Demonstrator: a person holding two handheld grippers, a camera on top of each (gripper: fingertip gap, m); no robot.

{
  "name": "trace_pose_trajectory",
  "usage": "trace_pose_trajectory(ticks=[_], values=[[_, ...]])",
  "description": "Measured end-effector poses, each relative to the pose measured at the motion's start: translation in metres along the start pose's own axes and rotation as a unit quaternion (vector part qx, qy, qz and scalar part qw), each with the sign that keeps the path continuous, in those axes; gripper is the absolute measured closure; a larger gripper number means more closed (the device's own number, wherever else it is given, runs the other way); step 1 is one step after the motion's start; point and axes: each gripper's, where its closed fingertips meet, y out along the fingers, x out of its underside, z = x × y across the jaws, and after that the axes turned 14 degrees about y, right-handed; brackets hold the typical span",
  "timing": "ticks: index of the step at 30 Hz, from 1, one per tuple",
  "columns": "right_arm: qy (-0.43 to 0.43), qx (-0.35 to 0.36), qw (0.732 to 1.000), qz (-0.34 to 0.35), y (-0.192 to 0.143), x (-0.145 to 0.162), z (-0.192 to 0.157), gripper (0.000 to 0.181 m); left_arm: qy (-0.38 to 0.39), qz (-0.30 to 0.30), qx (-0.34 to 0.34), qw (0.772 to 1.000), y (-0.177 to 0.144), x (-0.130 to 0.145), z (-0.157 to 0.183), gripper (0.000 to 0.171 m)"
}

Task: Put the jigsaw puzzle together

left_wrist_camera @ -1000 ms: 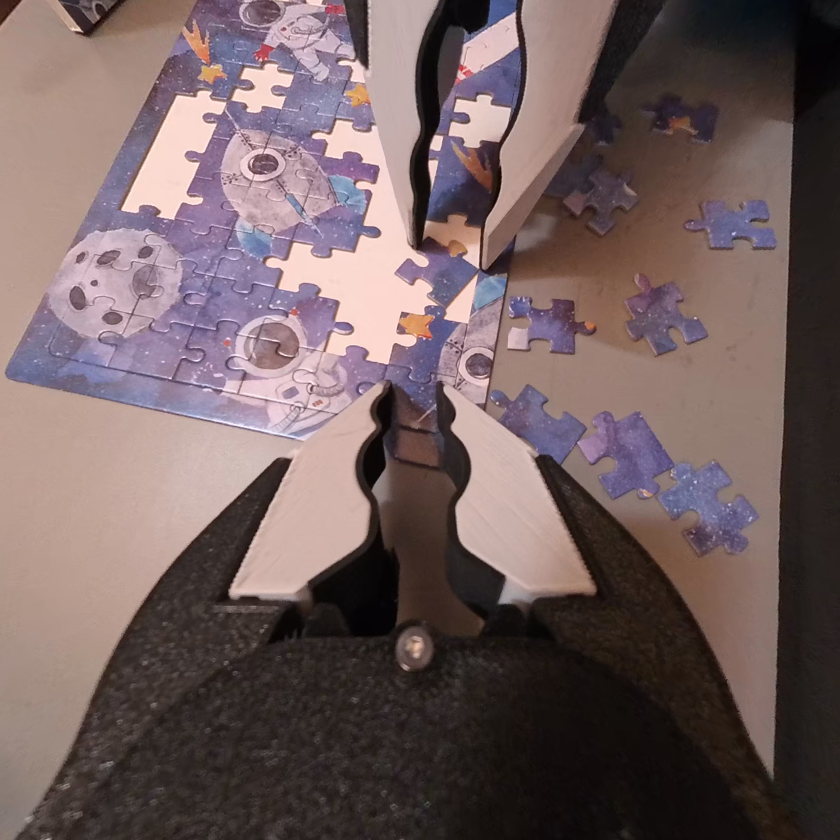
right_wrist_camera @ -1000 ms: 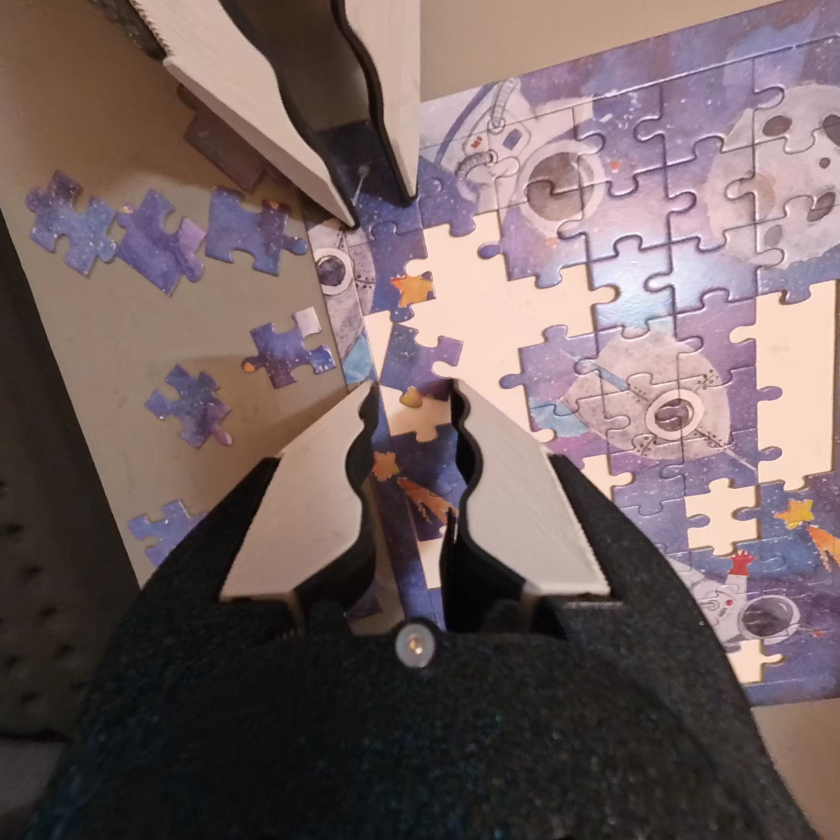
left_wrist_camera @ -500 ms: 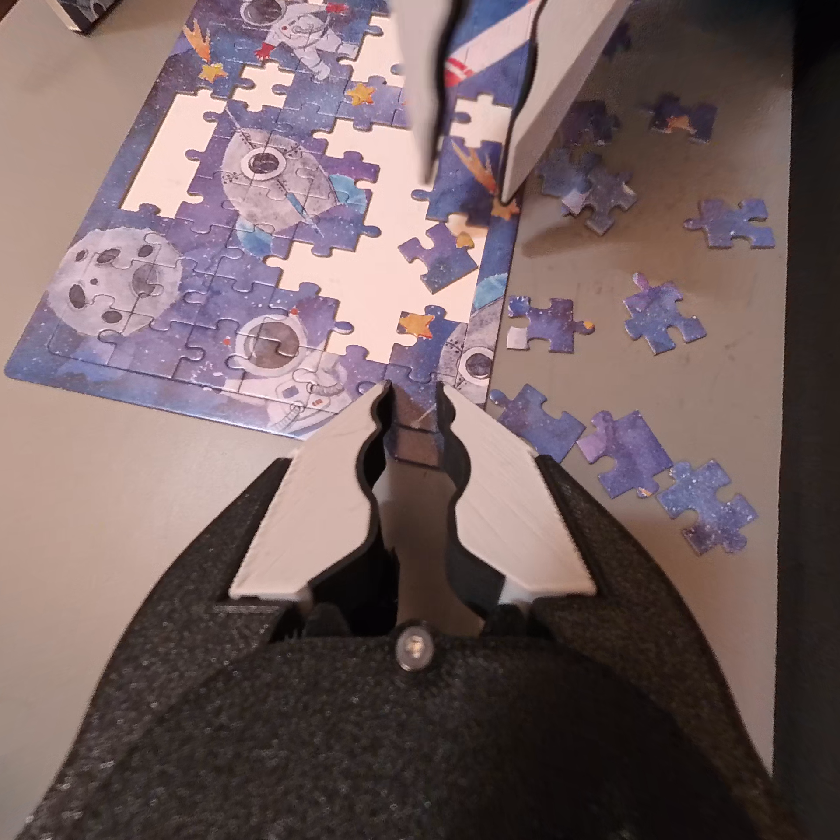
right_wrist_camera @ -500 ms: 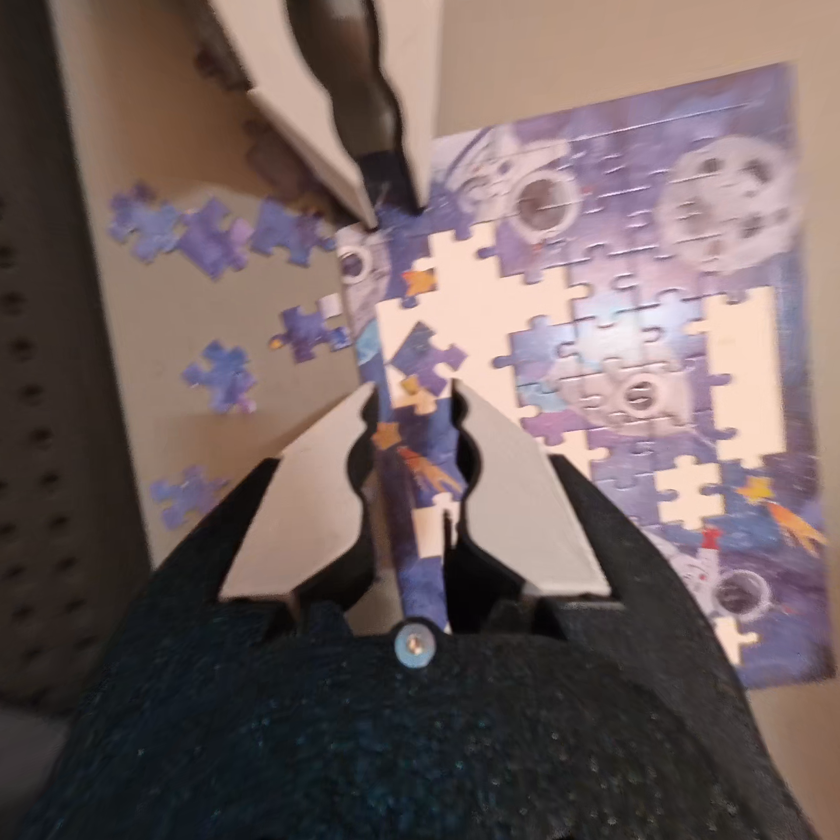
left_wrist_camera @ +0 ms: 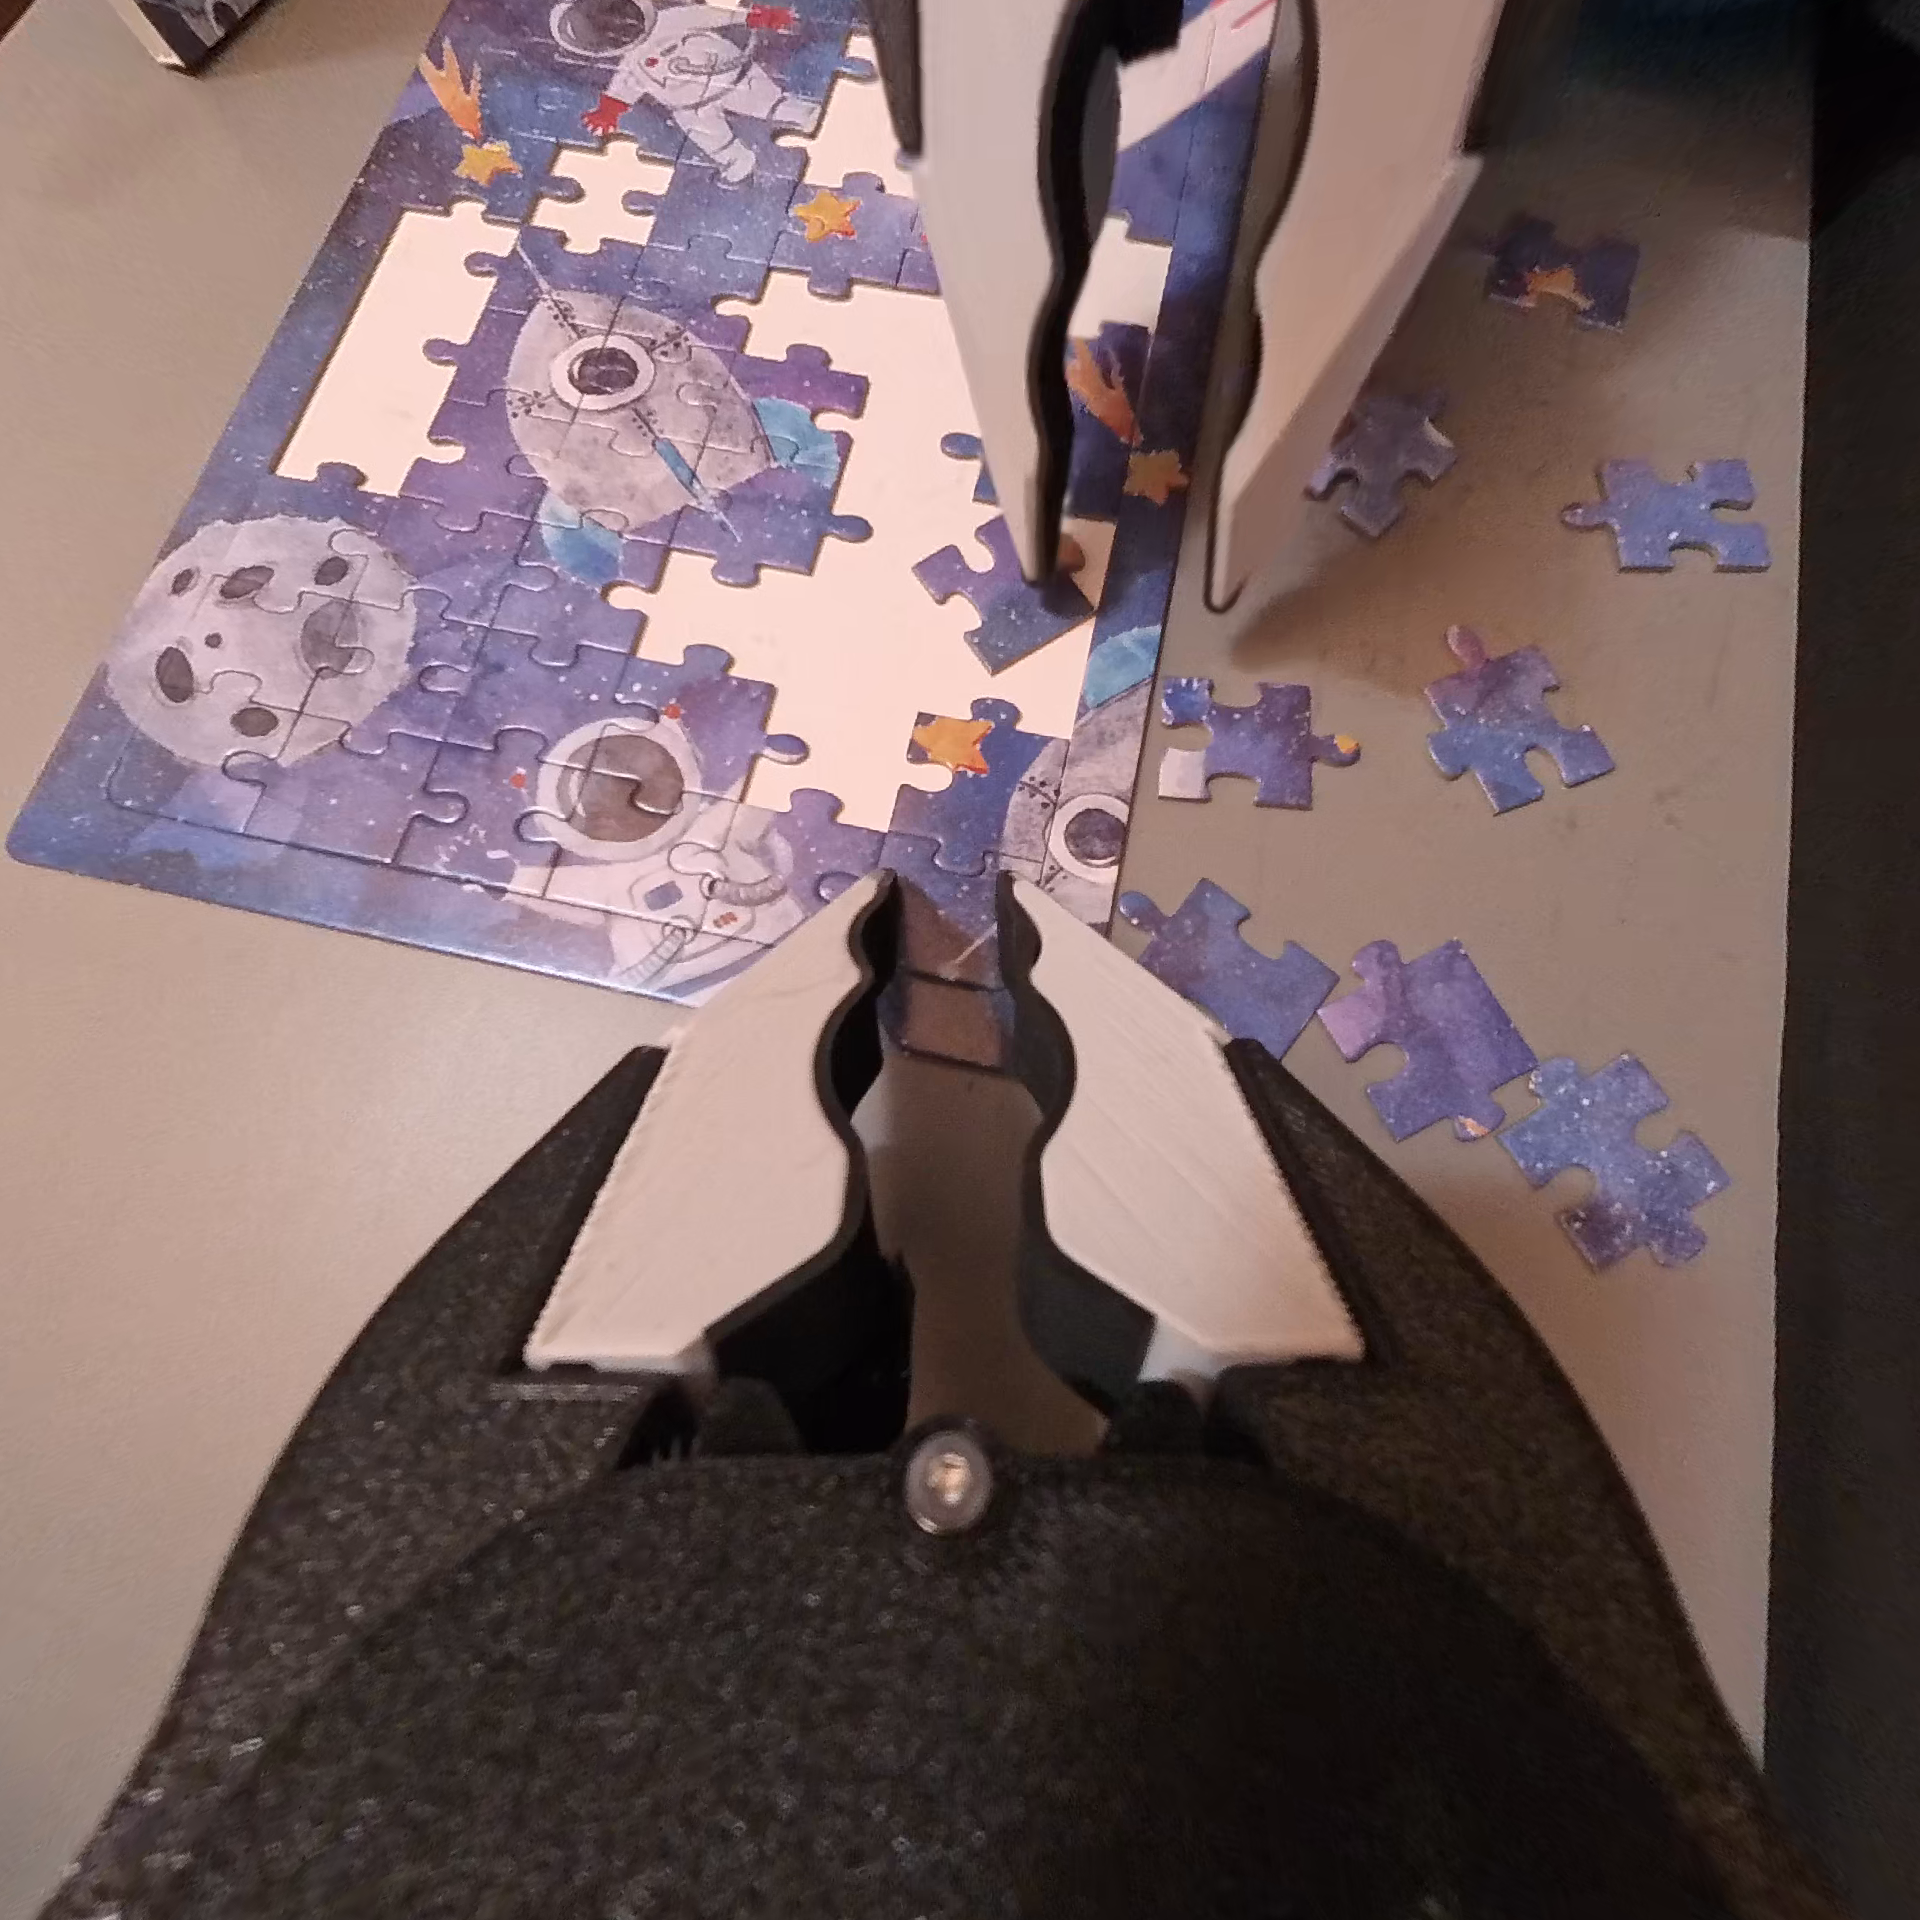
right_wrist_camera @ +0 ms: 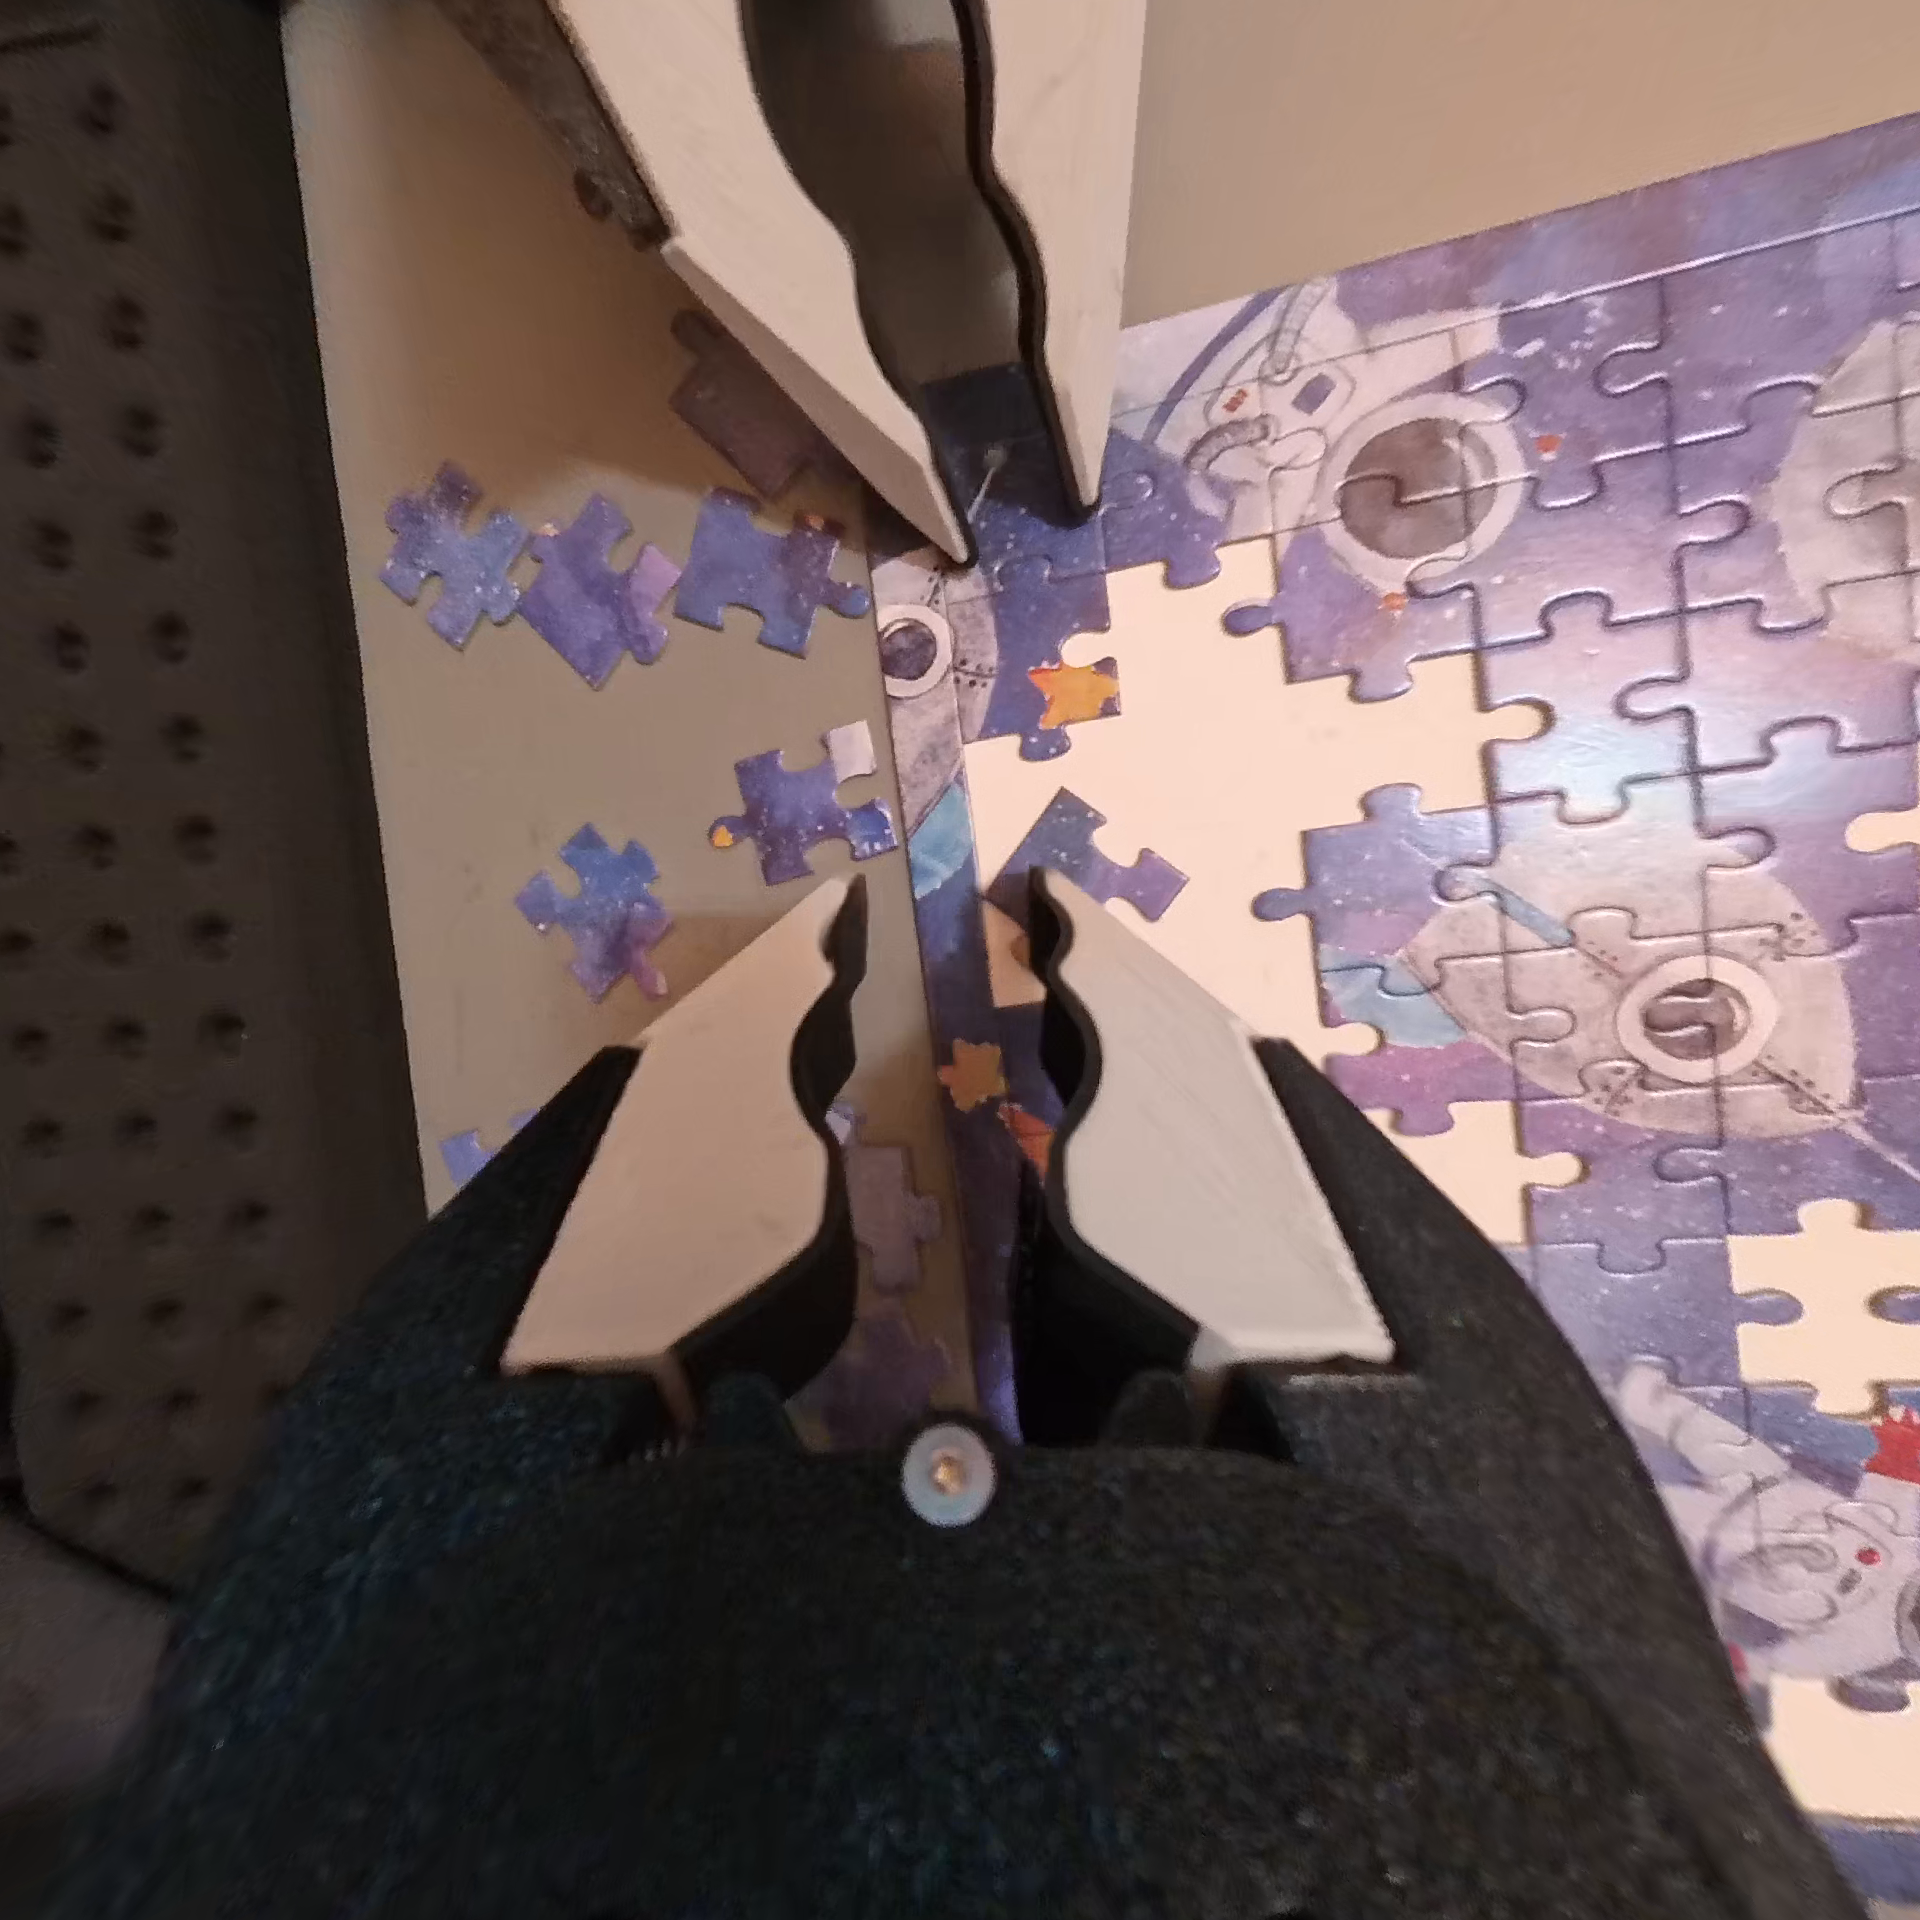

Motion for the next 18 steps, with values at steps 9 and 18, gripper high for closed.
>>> trace_pose_trajectory(ticks=[9, 18], values=[[0.019, 0.058, 0.998, -0.019, -0.001, 0.008, 0.024, 0.149, -0.001, 0.000, 0.000, 1.000, 0.000, 0.000, 0.000, 0.153], [0.011, 0.040, 0.999, -0.009, -0.005, 0.005, 0.014, 0.139, -0.004, 0.001, 0.002, 1.000, 0.000, 0.000, -0.001, 0.153]])
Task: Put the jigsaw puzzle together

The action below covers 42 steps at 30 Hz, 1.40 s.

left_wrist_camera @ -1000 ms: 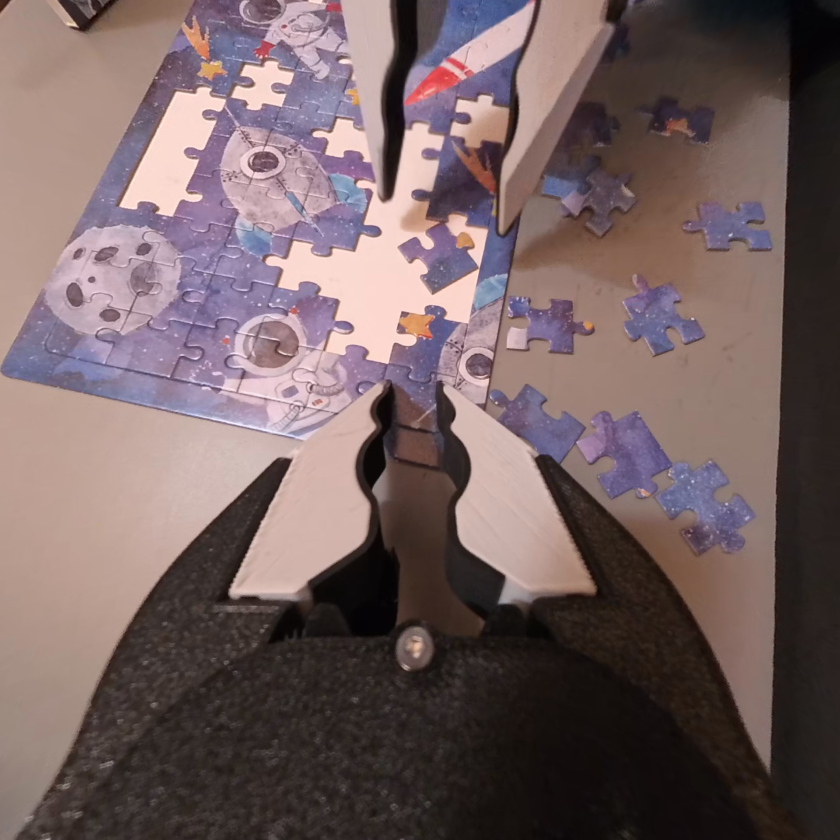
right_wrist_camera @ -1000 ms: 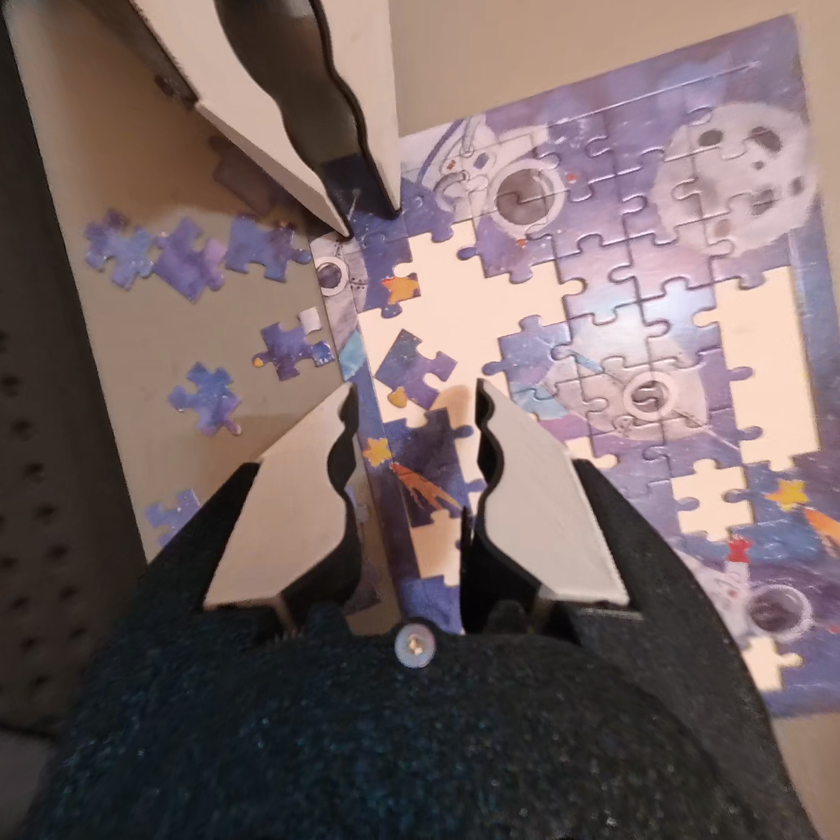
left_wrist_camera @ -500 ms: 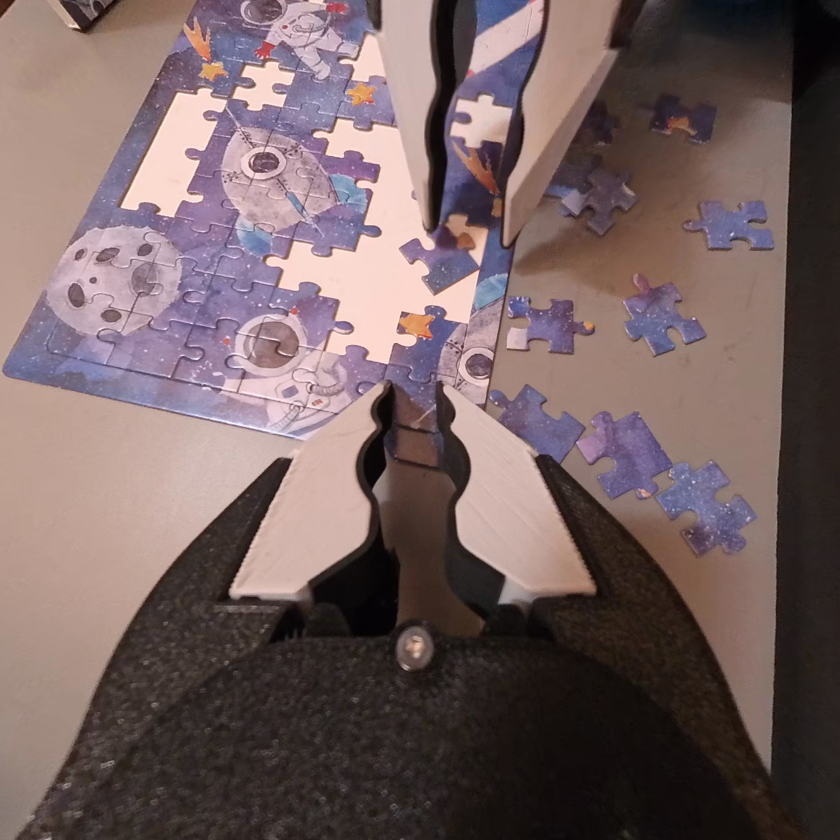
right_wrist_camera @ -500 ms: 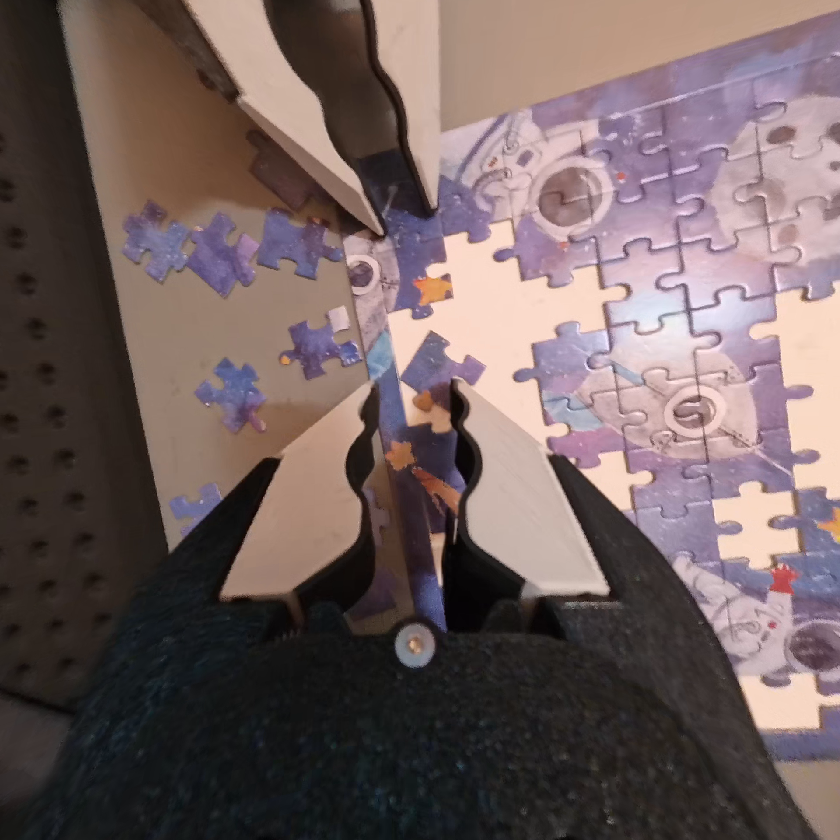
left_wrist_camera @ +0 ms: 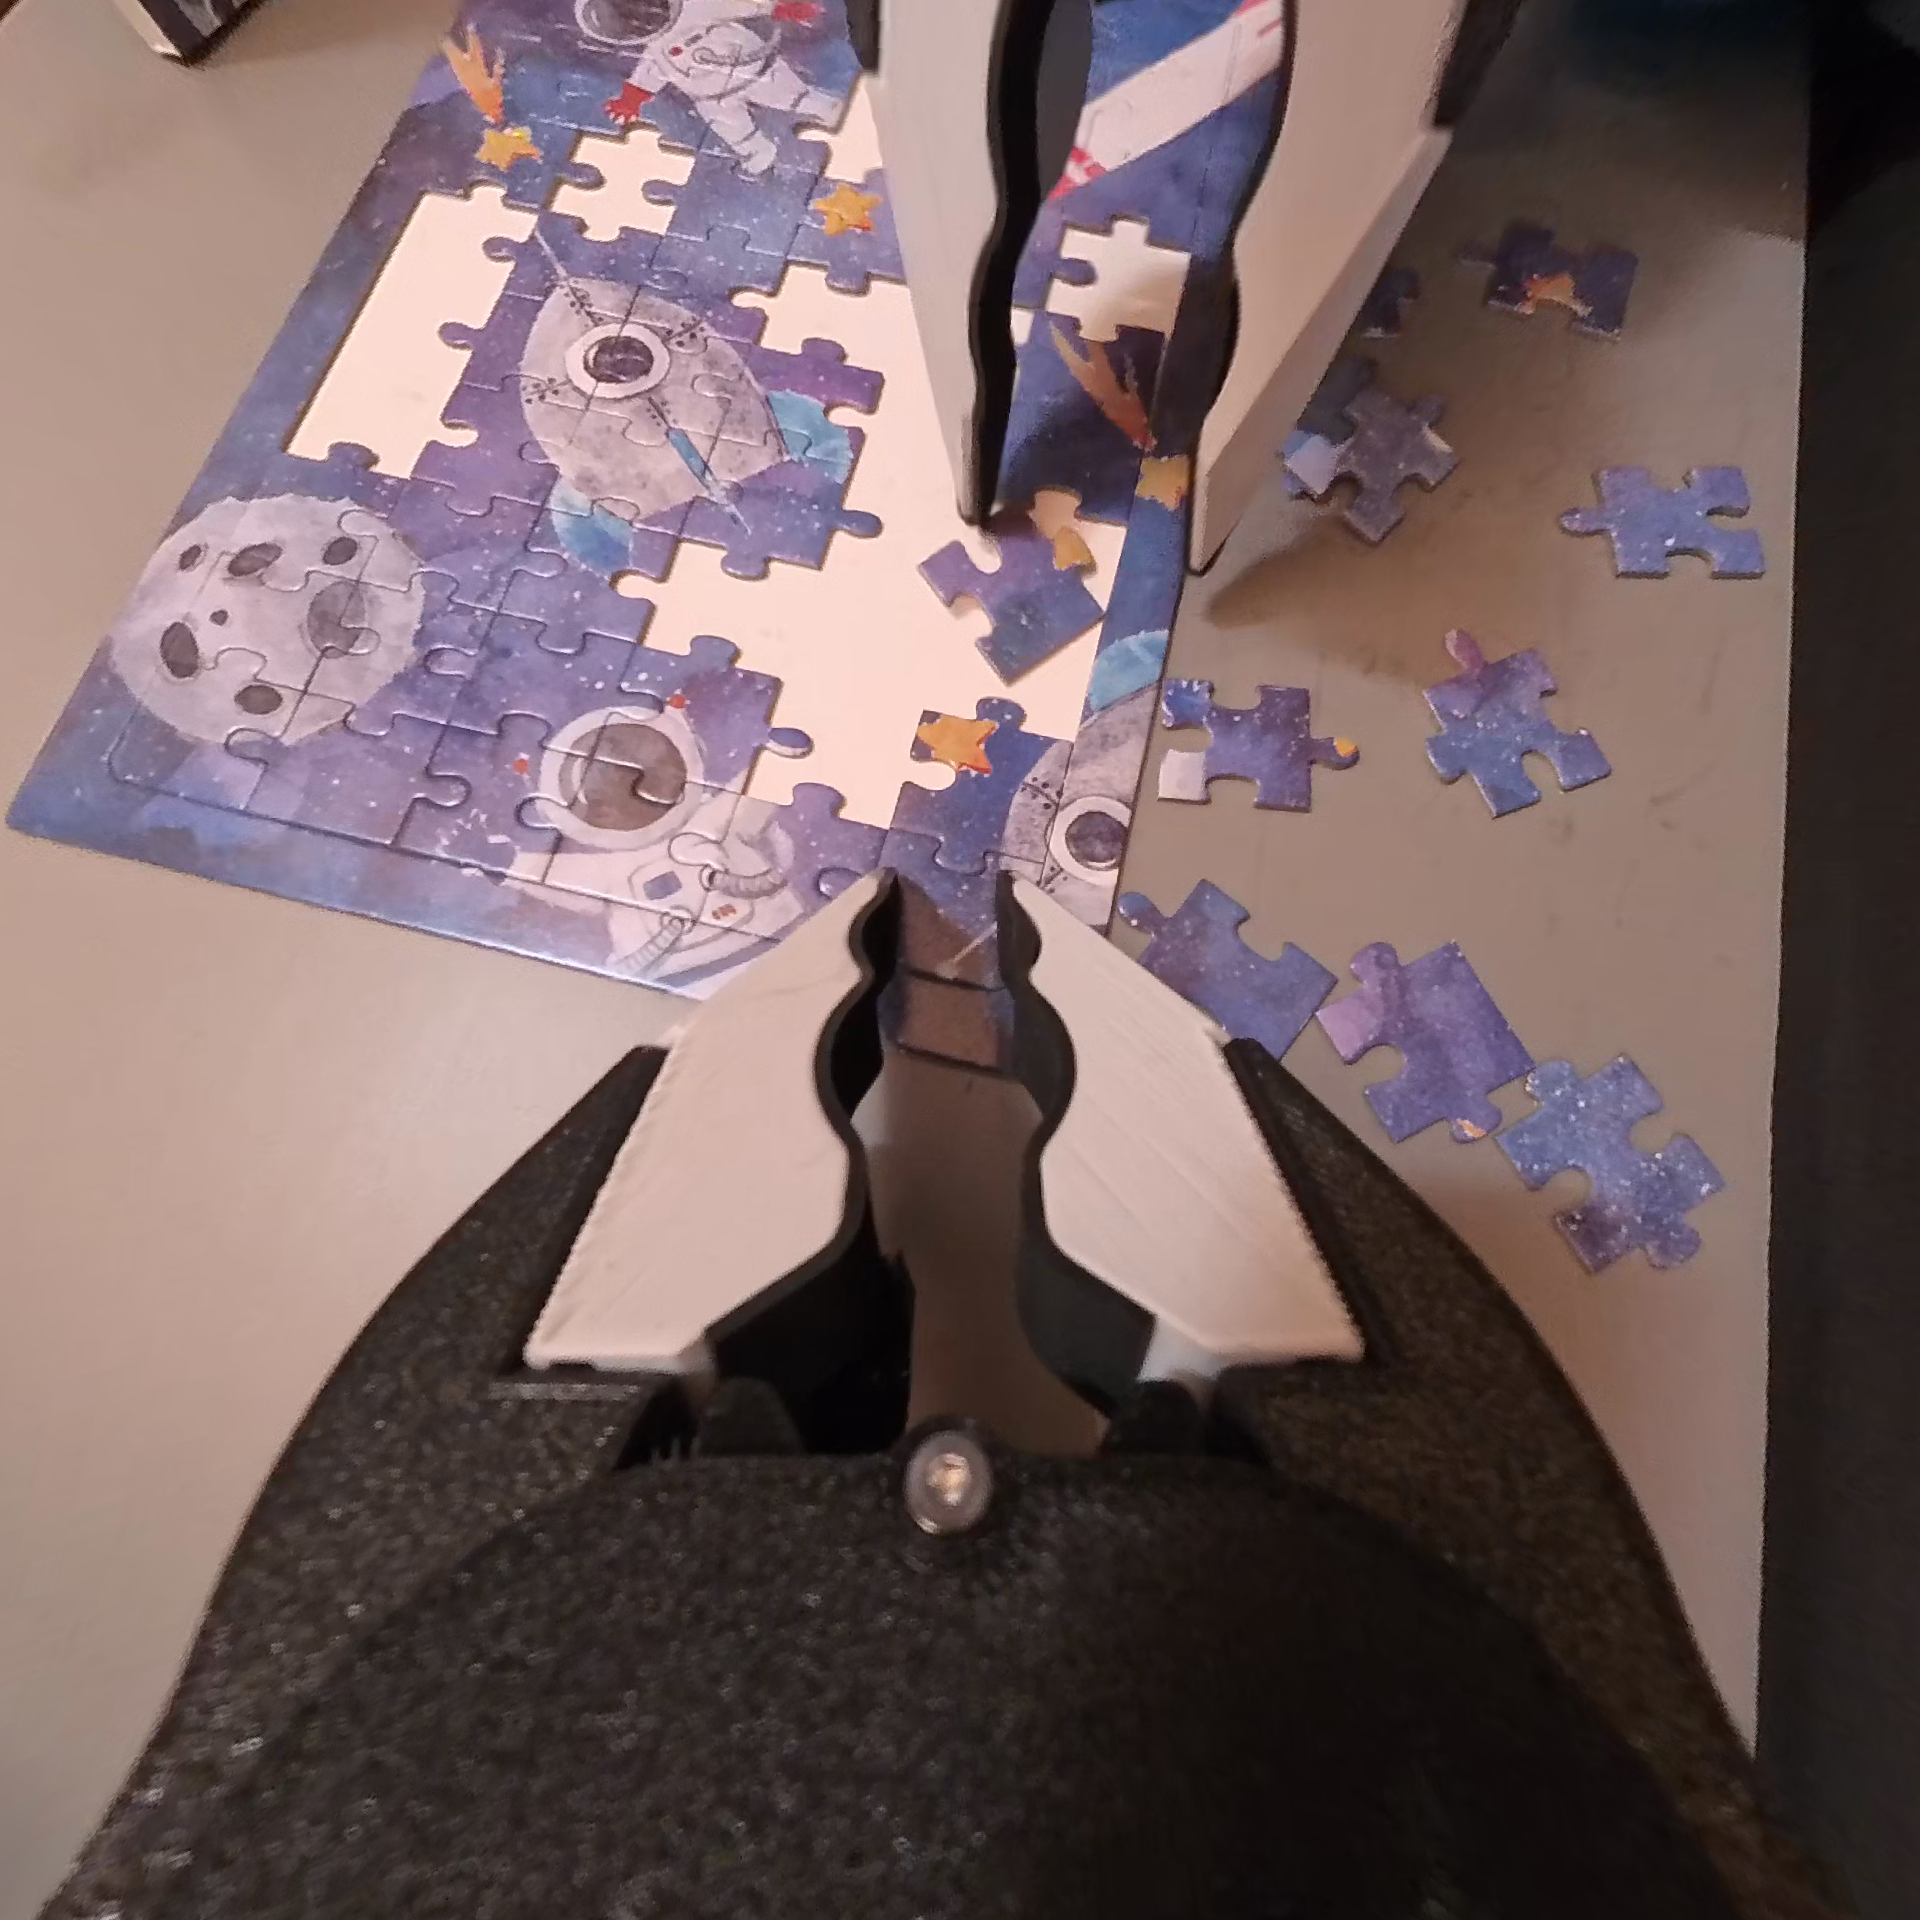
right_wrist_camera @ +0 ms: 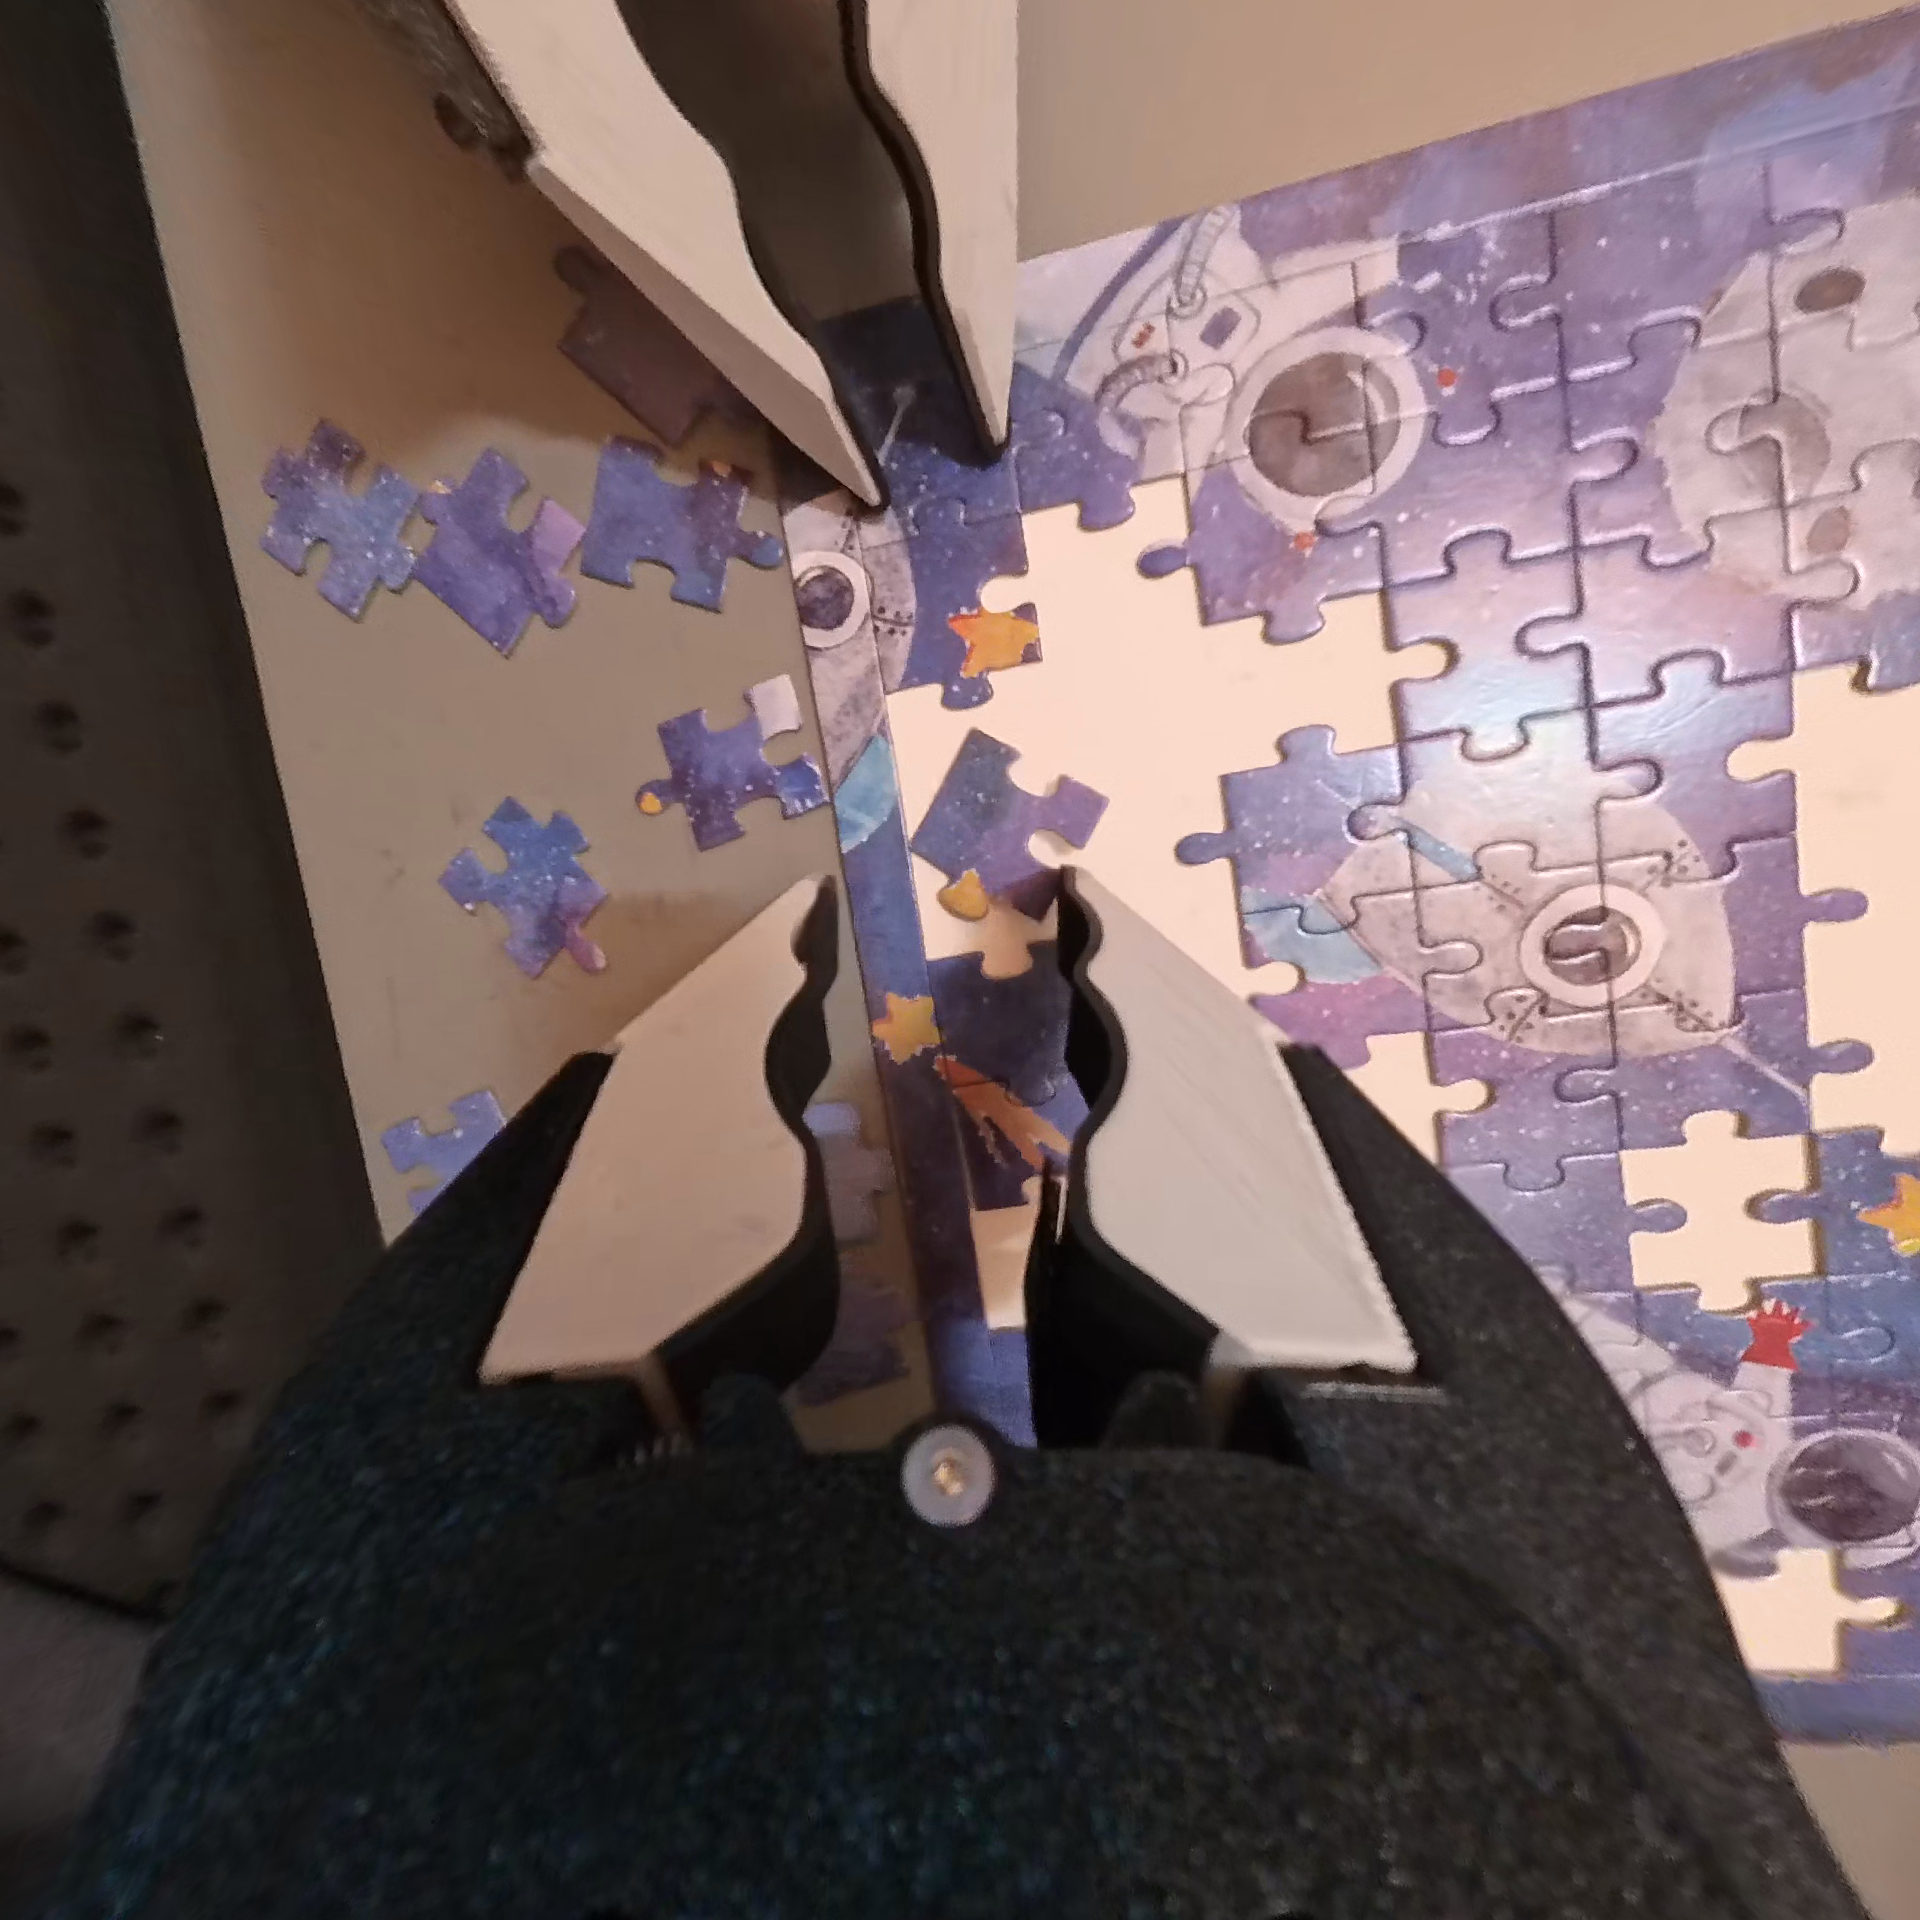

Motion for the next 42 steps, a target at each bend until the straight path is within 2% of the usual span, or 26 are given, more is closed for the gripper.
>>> trace_pose_trajectory(ticks=[3, 4, 5, 6, 7, 14, 17, 23, 24, 26, 27, 32, 35, 36, 38, 42], values=[[-0.004, -0.035, 0.999, 0.030, -0.010, -0.009, -0.013, 0.140, -0.001, 0.000, 0.000, 1.000, 0.001, -0.001, 0.002, 0.153], [-0.010, -0.063, 0.997, 0.042, -0.015, -0.013, -0.023, 0.144, -0.001, 0.000, 0.000, 1.000, 0.001, -0.001, 0.002, 0.153], [-0.022, -0.126, 0.990, 0.051, -0.023, -0.015, -0.045, 0.158, 0.000, 0.000, 0.000, 1.000, 0.001, -0.001, 0.001, 0.153], [-0.027, -0.173, 0.982, 0.063, -0.030, -0.018, -0.063, 0.158, 0.000, 0.000, 0.000, 1.000, 0.001, -0.001, 0.001, 0.153], [-0.032, -0.188, 0.979, 0.069, -0.034, -0.020, -0.069, 0.157, 0.000, 0.000, -0.001, 1.000, 0.001, -0.001, 0.001, 0.153], [-0.032, -0.118, 0.992, 0.026, -0.016, -0.006, -0.049, 0.154, 0.000, 0.000, 0.000, 1.000, 0.001, -0.001, 0.001, 0.153], [-0.070, -0.073, 0.995, 0.014, 0.001, -0.006, -0.047, 0.147, -0.001, 0.000, 0.001, 1.000, 0.001, -0.001, 0.001, 0.153], [-0.129, -0.002, 0.992, -0.011, 0.019, -0.003, -0.040, 0.144, 0.000, 0.000, -0.001, 1.000, 0.001, -0.001, 0.001, 0.153], [-0.134, 0.005, 0.991, -0.010, 0.020, -0.003, -0.040, 0.146, 0.000, 0.000, -0.001, 1.000, 0.001, -0.001, 0.001, 0.153], [-0.148, 0.013, 0.989, -0.021, 0.019, 0.000, -0.042, 0.163, 0.000, 0.000, -0.001, 1.000, 0.001, -0.001, 0.001, 0.153], [-0.155, 0.014, 0.987, -0.029, 0.018, 0.003, -0.042, 0.180, 0.000, 0.000, -0.001, 1.000, 0.001, -0.001, 0.001, 0.153], [-0.104, -0.005, 0.992, -0.070, 0.005, 0.027, -0.047, 0.180, 0.013, -0.004, -0.004, 1.000, 0.000, -0.004, 0.004, 0.153], [-0.092, -0.019, 0.994, -0.054, -0.002, 0.037, -0.060, 0.180, 0.049, 0.028, 0.038, 0.998, -0.003, -0.020, 0.027, 0.148], [-0.086, -0.020, 0.995, -0.045, -0.004, 0.039, -0.063, 0.173, 0.060, 0.032, 0.053, 0.996, -0.003, -0.024, 0.037, 0.146], [-0.070, -0.013, 0.997, -0.032, -0.008, 0.043, -0.065, 0.160, 0.083, 0.026, 0.054, 0.995, 0.003, -0.026, 0.047, 0.139], [-0.034, -0.013, 0.999, 0.031, -0.018, 0.041, -0.063, 0.156, 0.102, 0.005, 0.044, 0.994, 0.012, -0.026, 0.053, 0.132]])
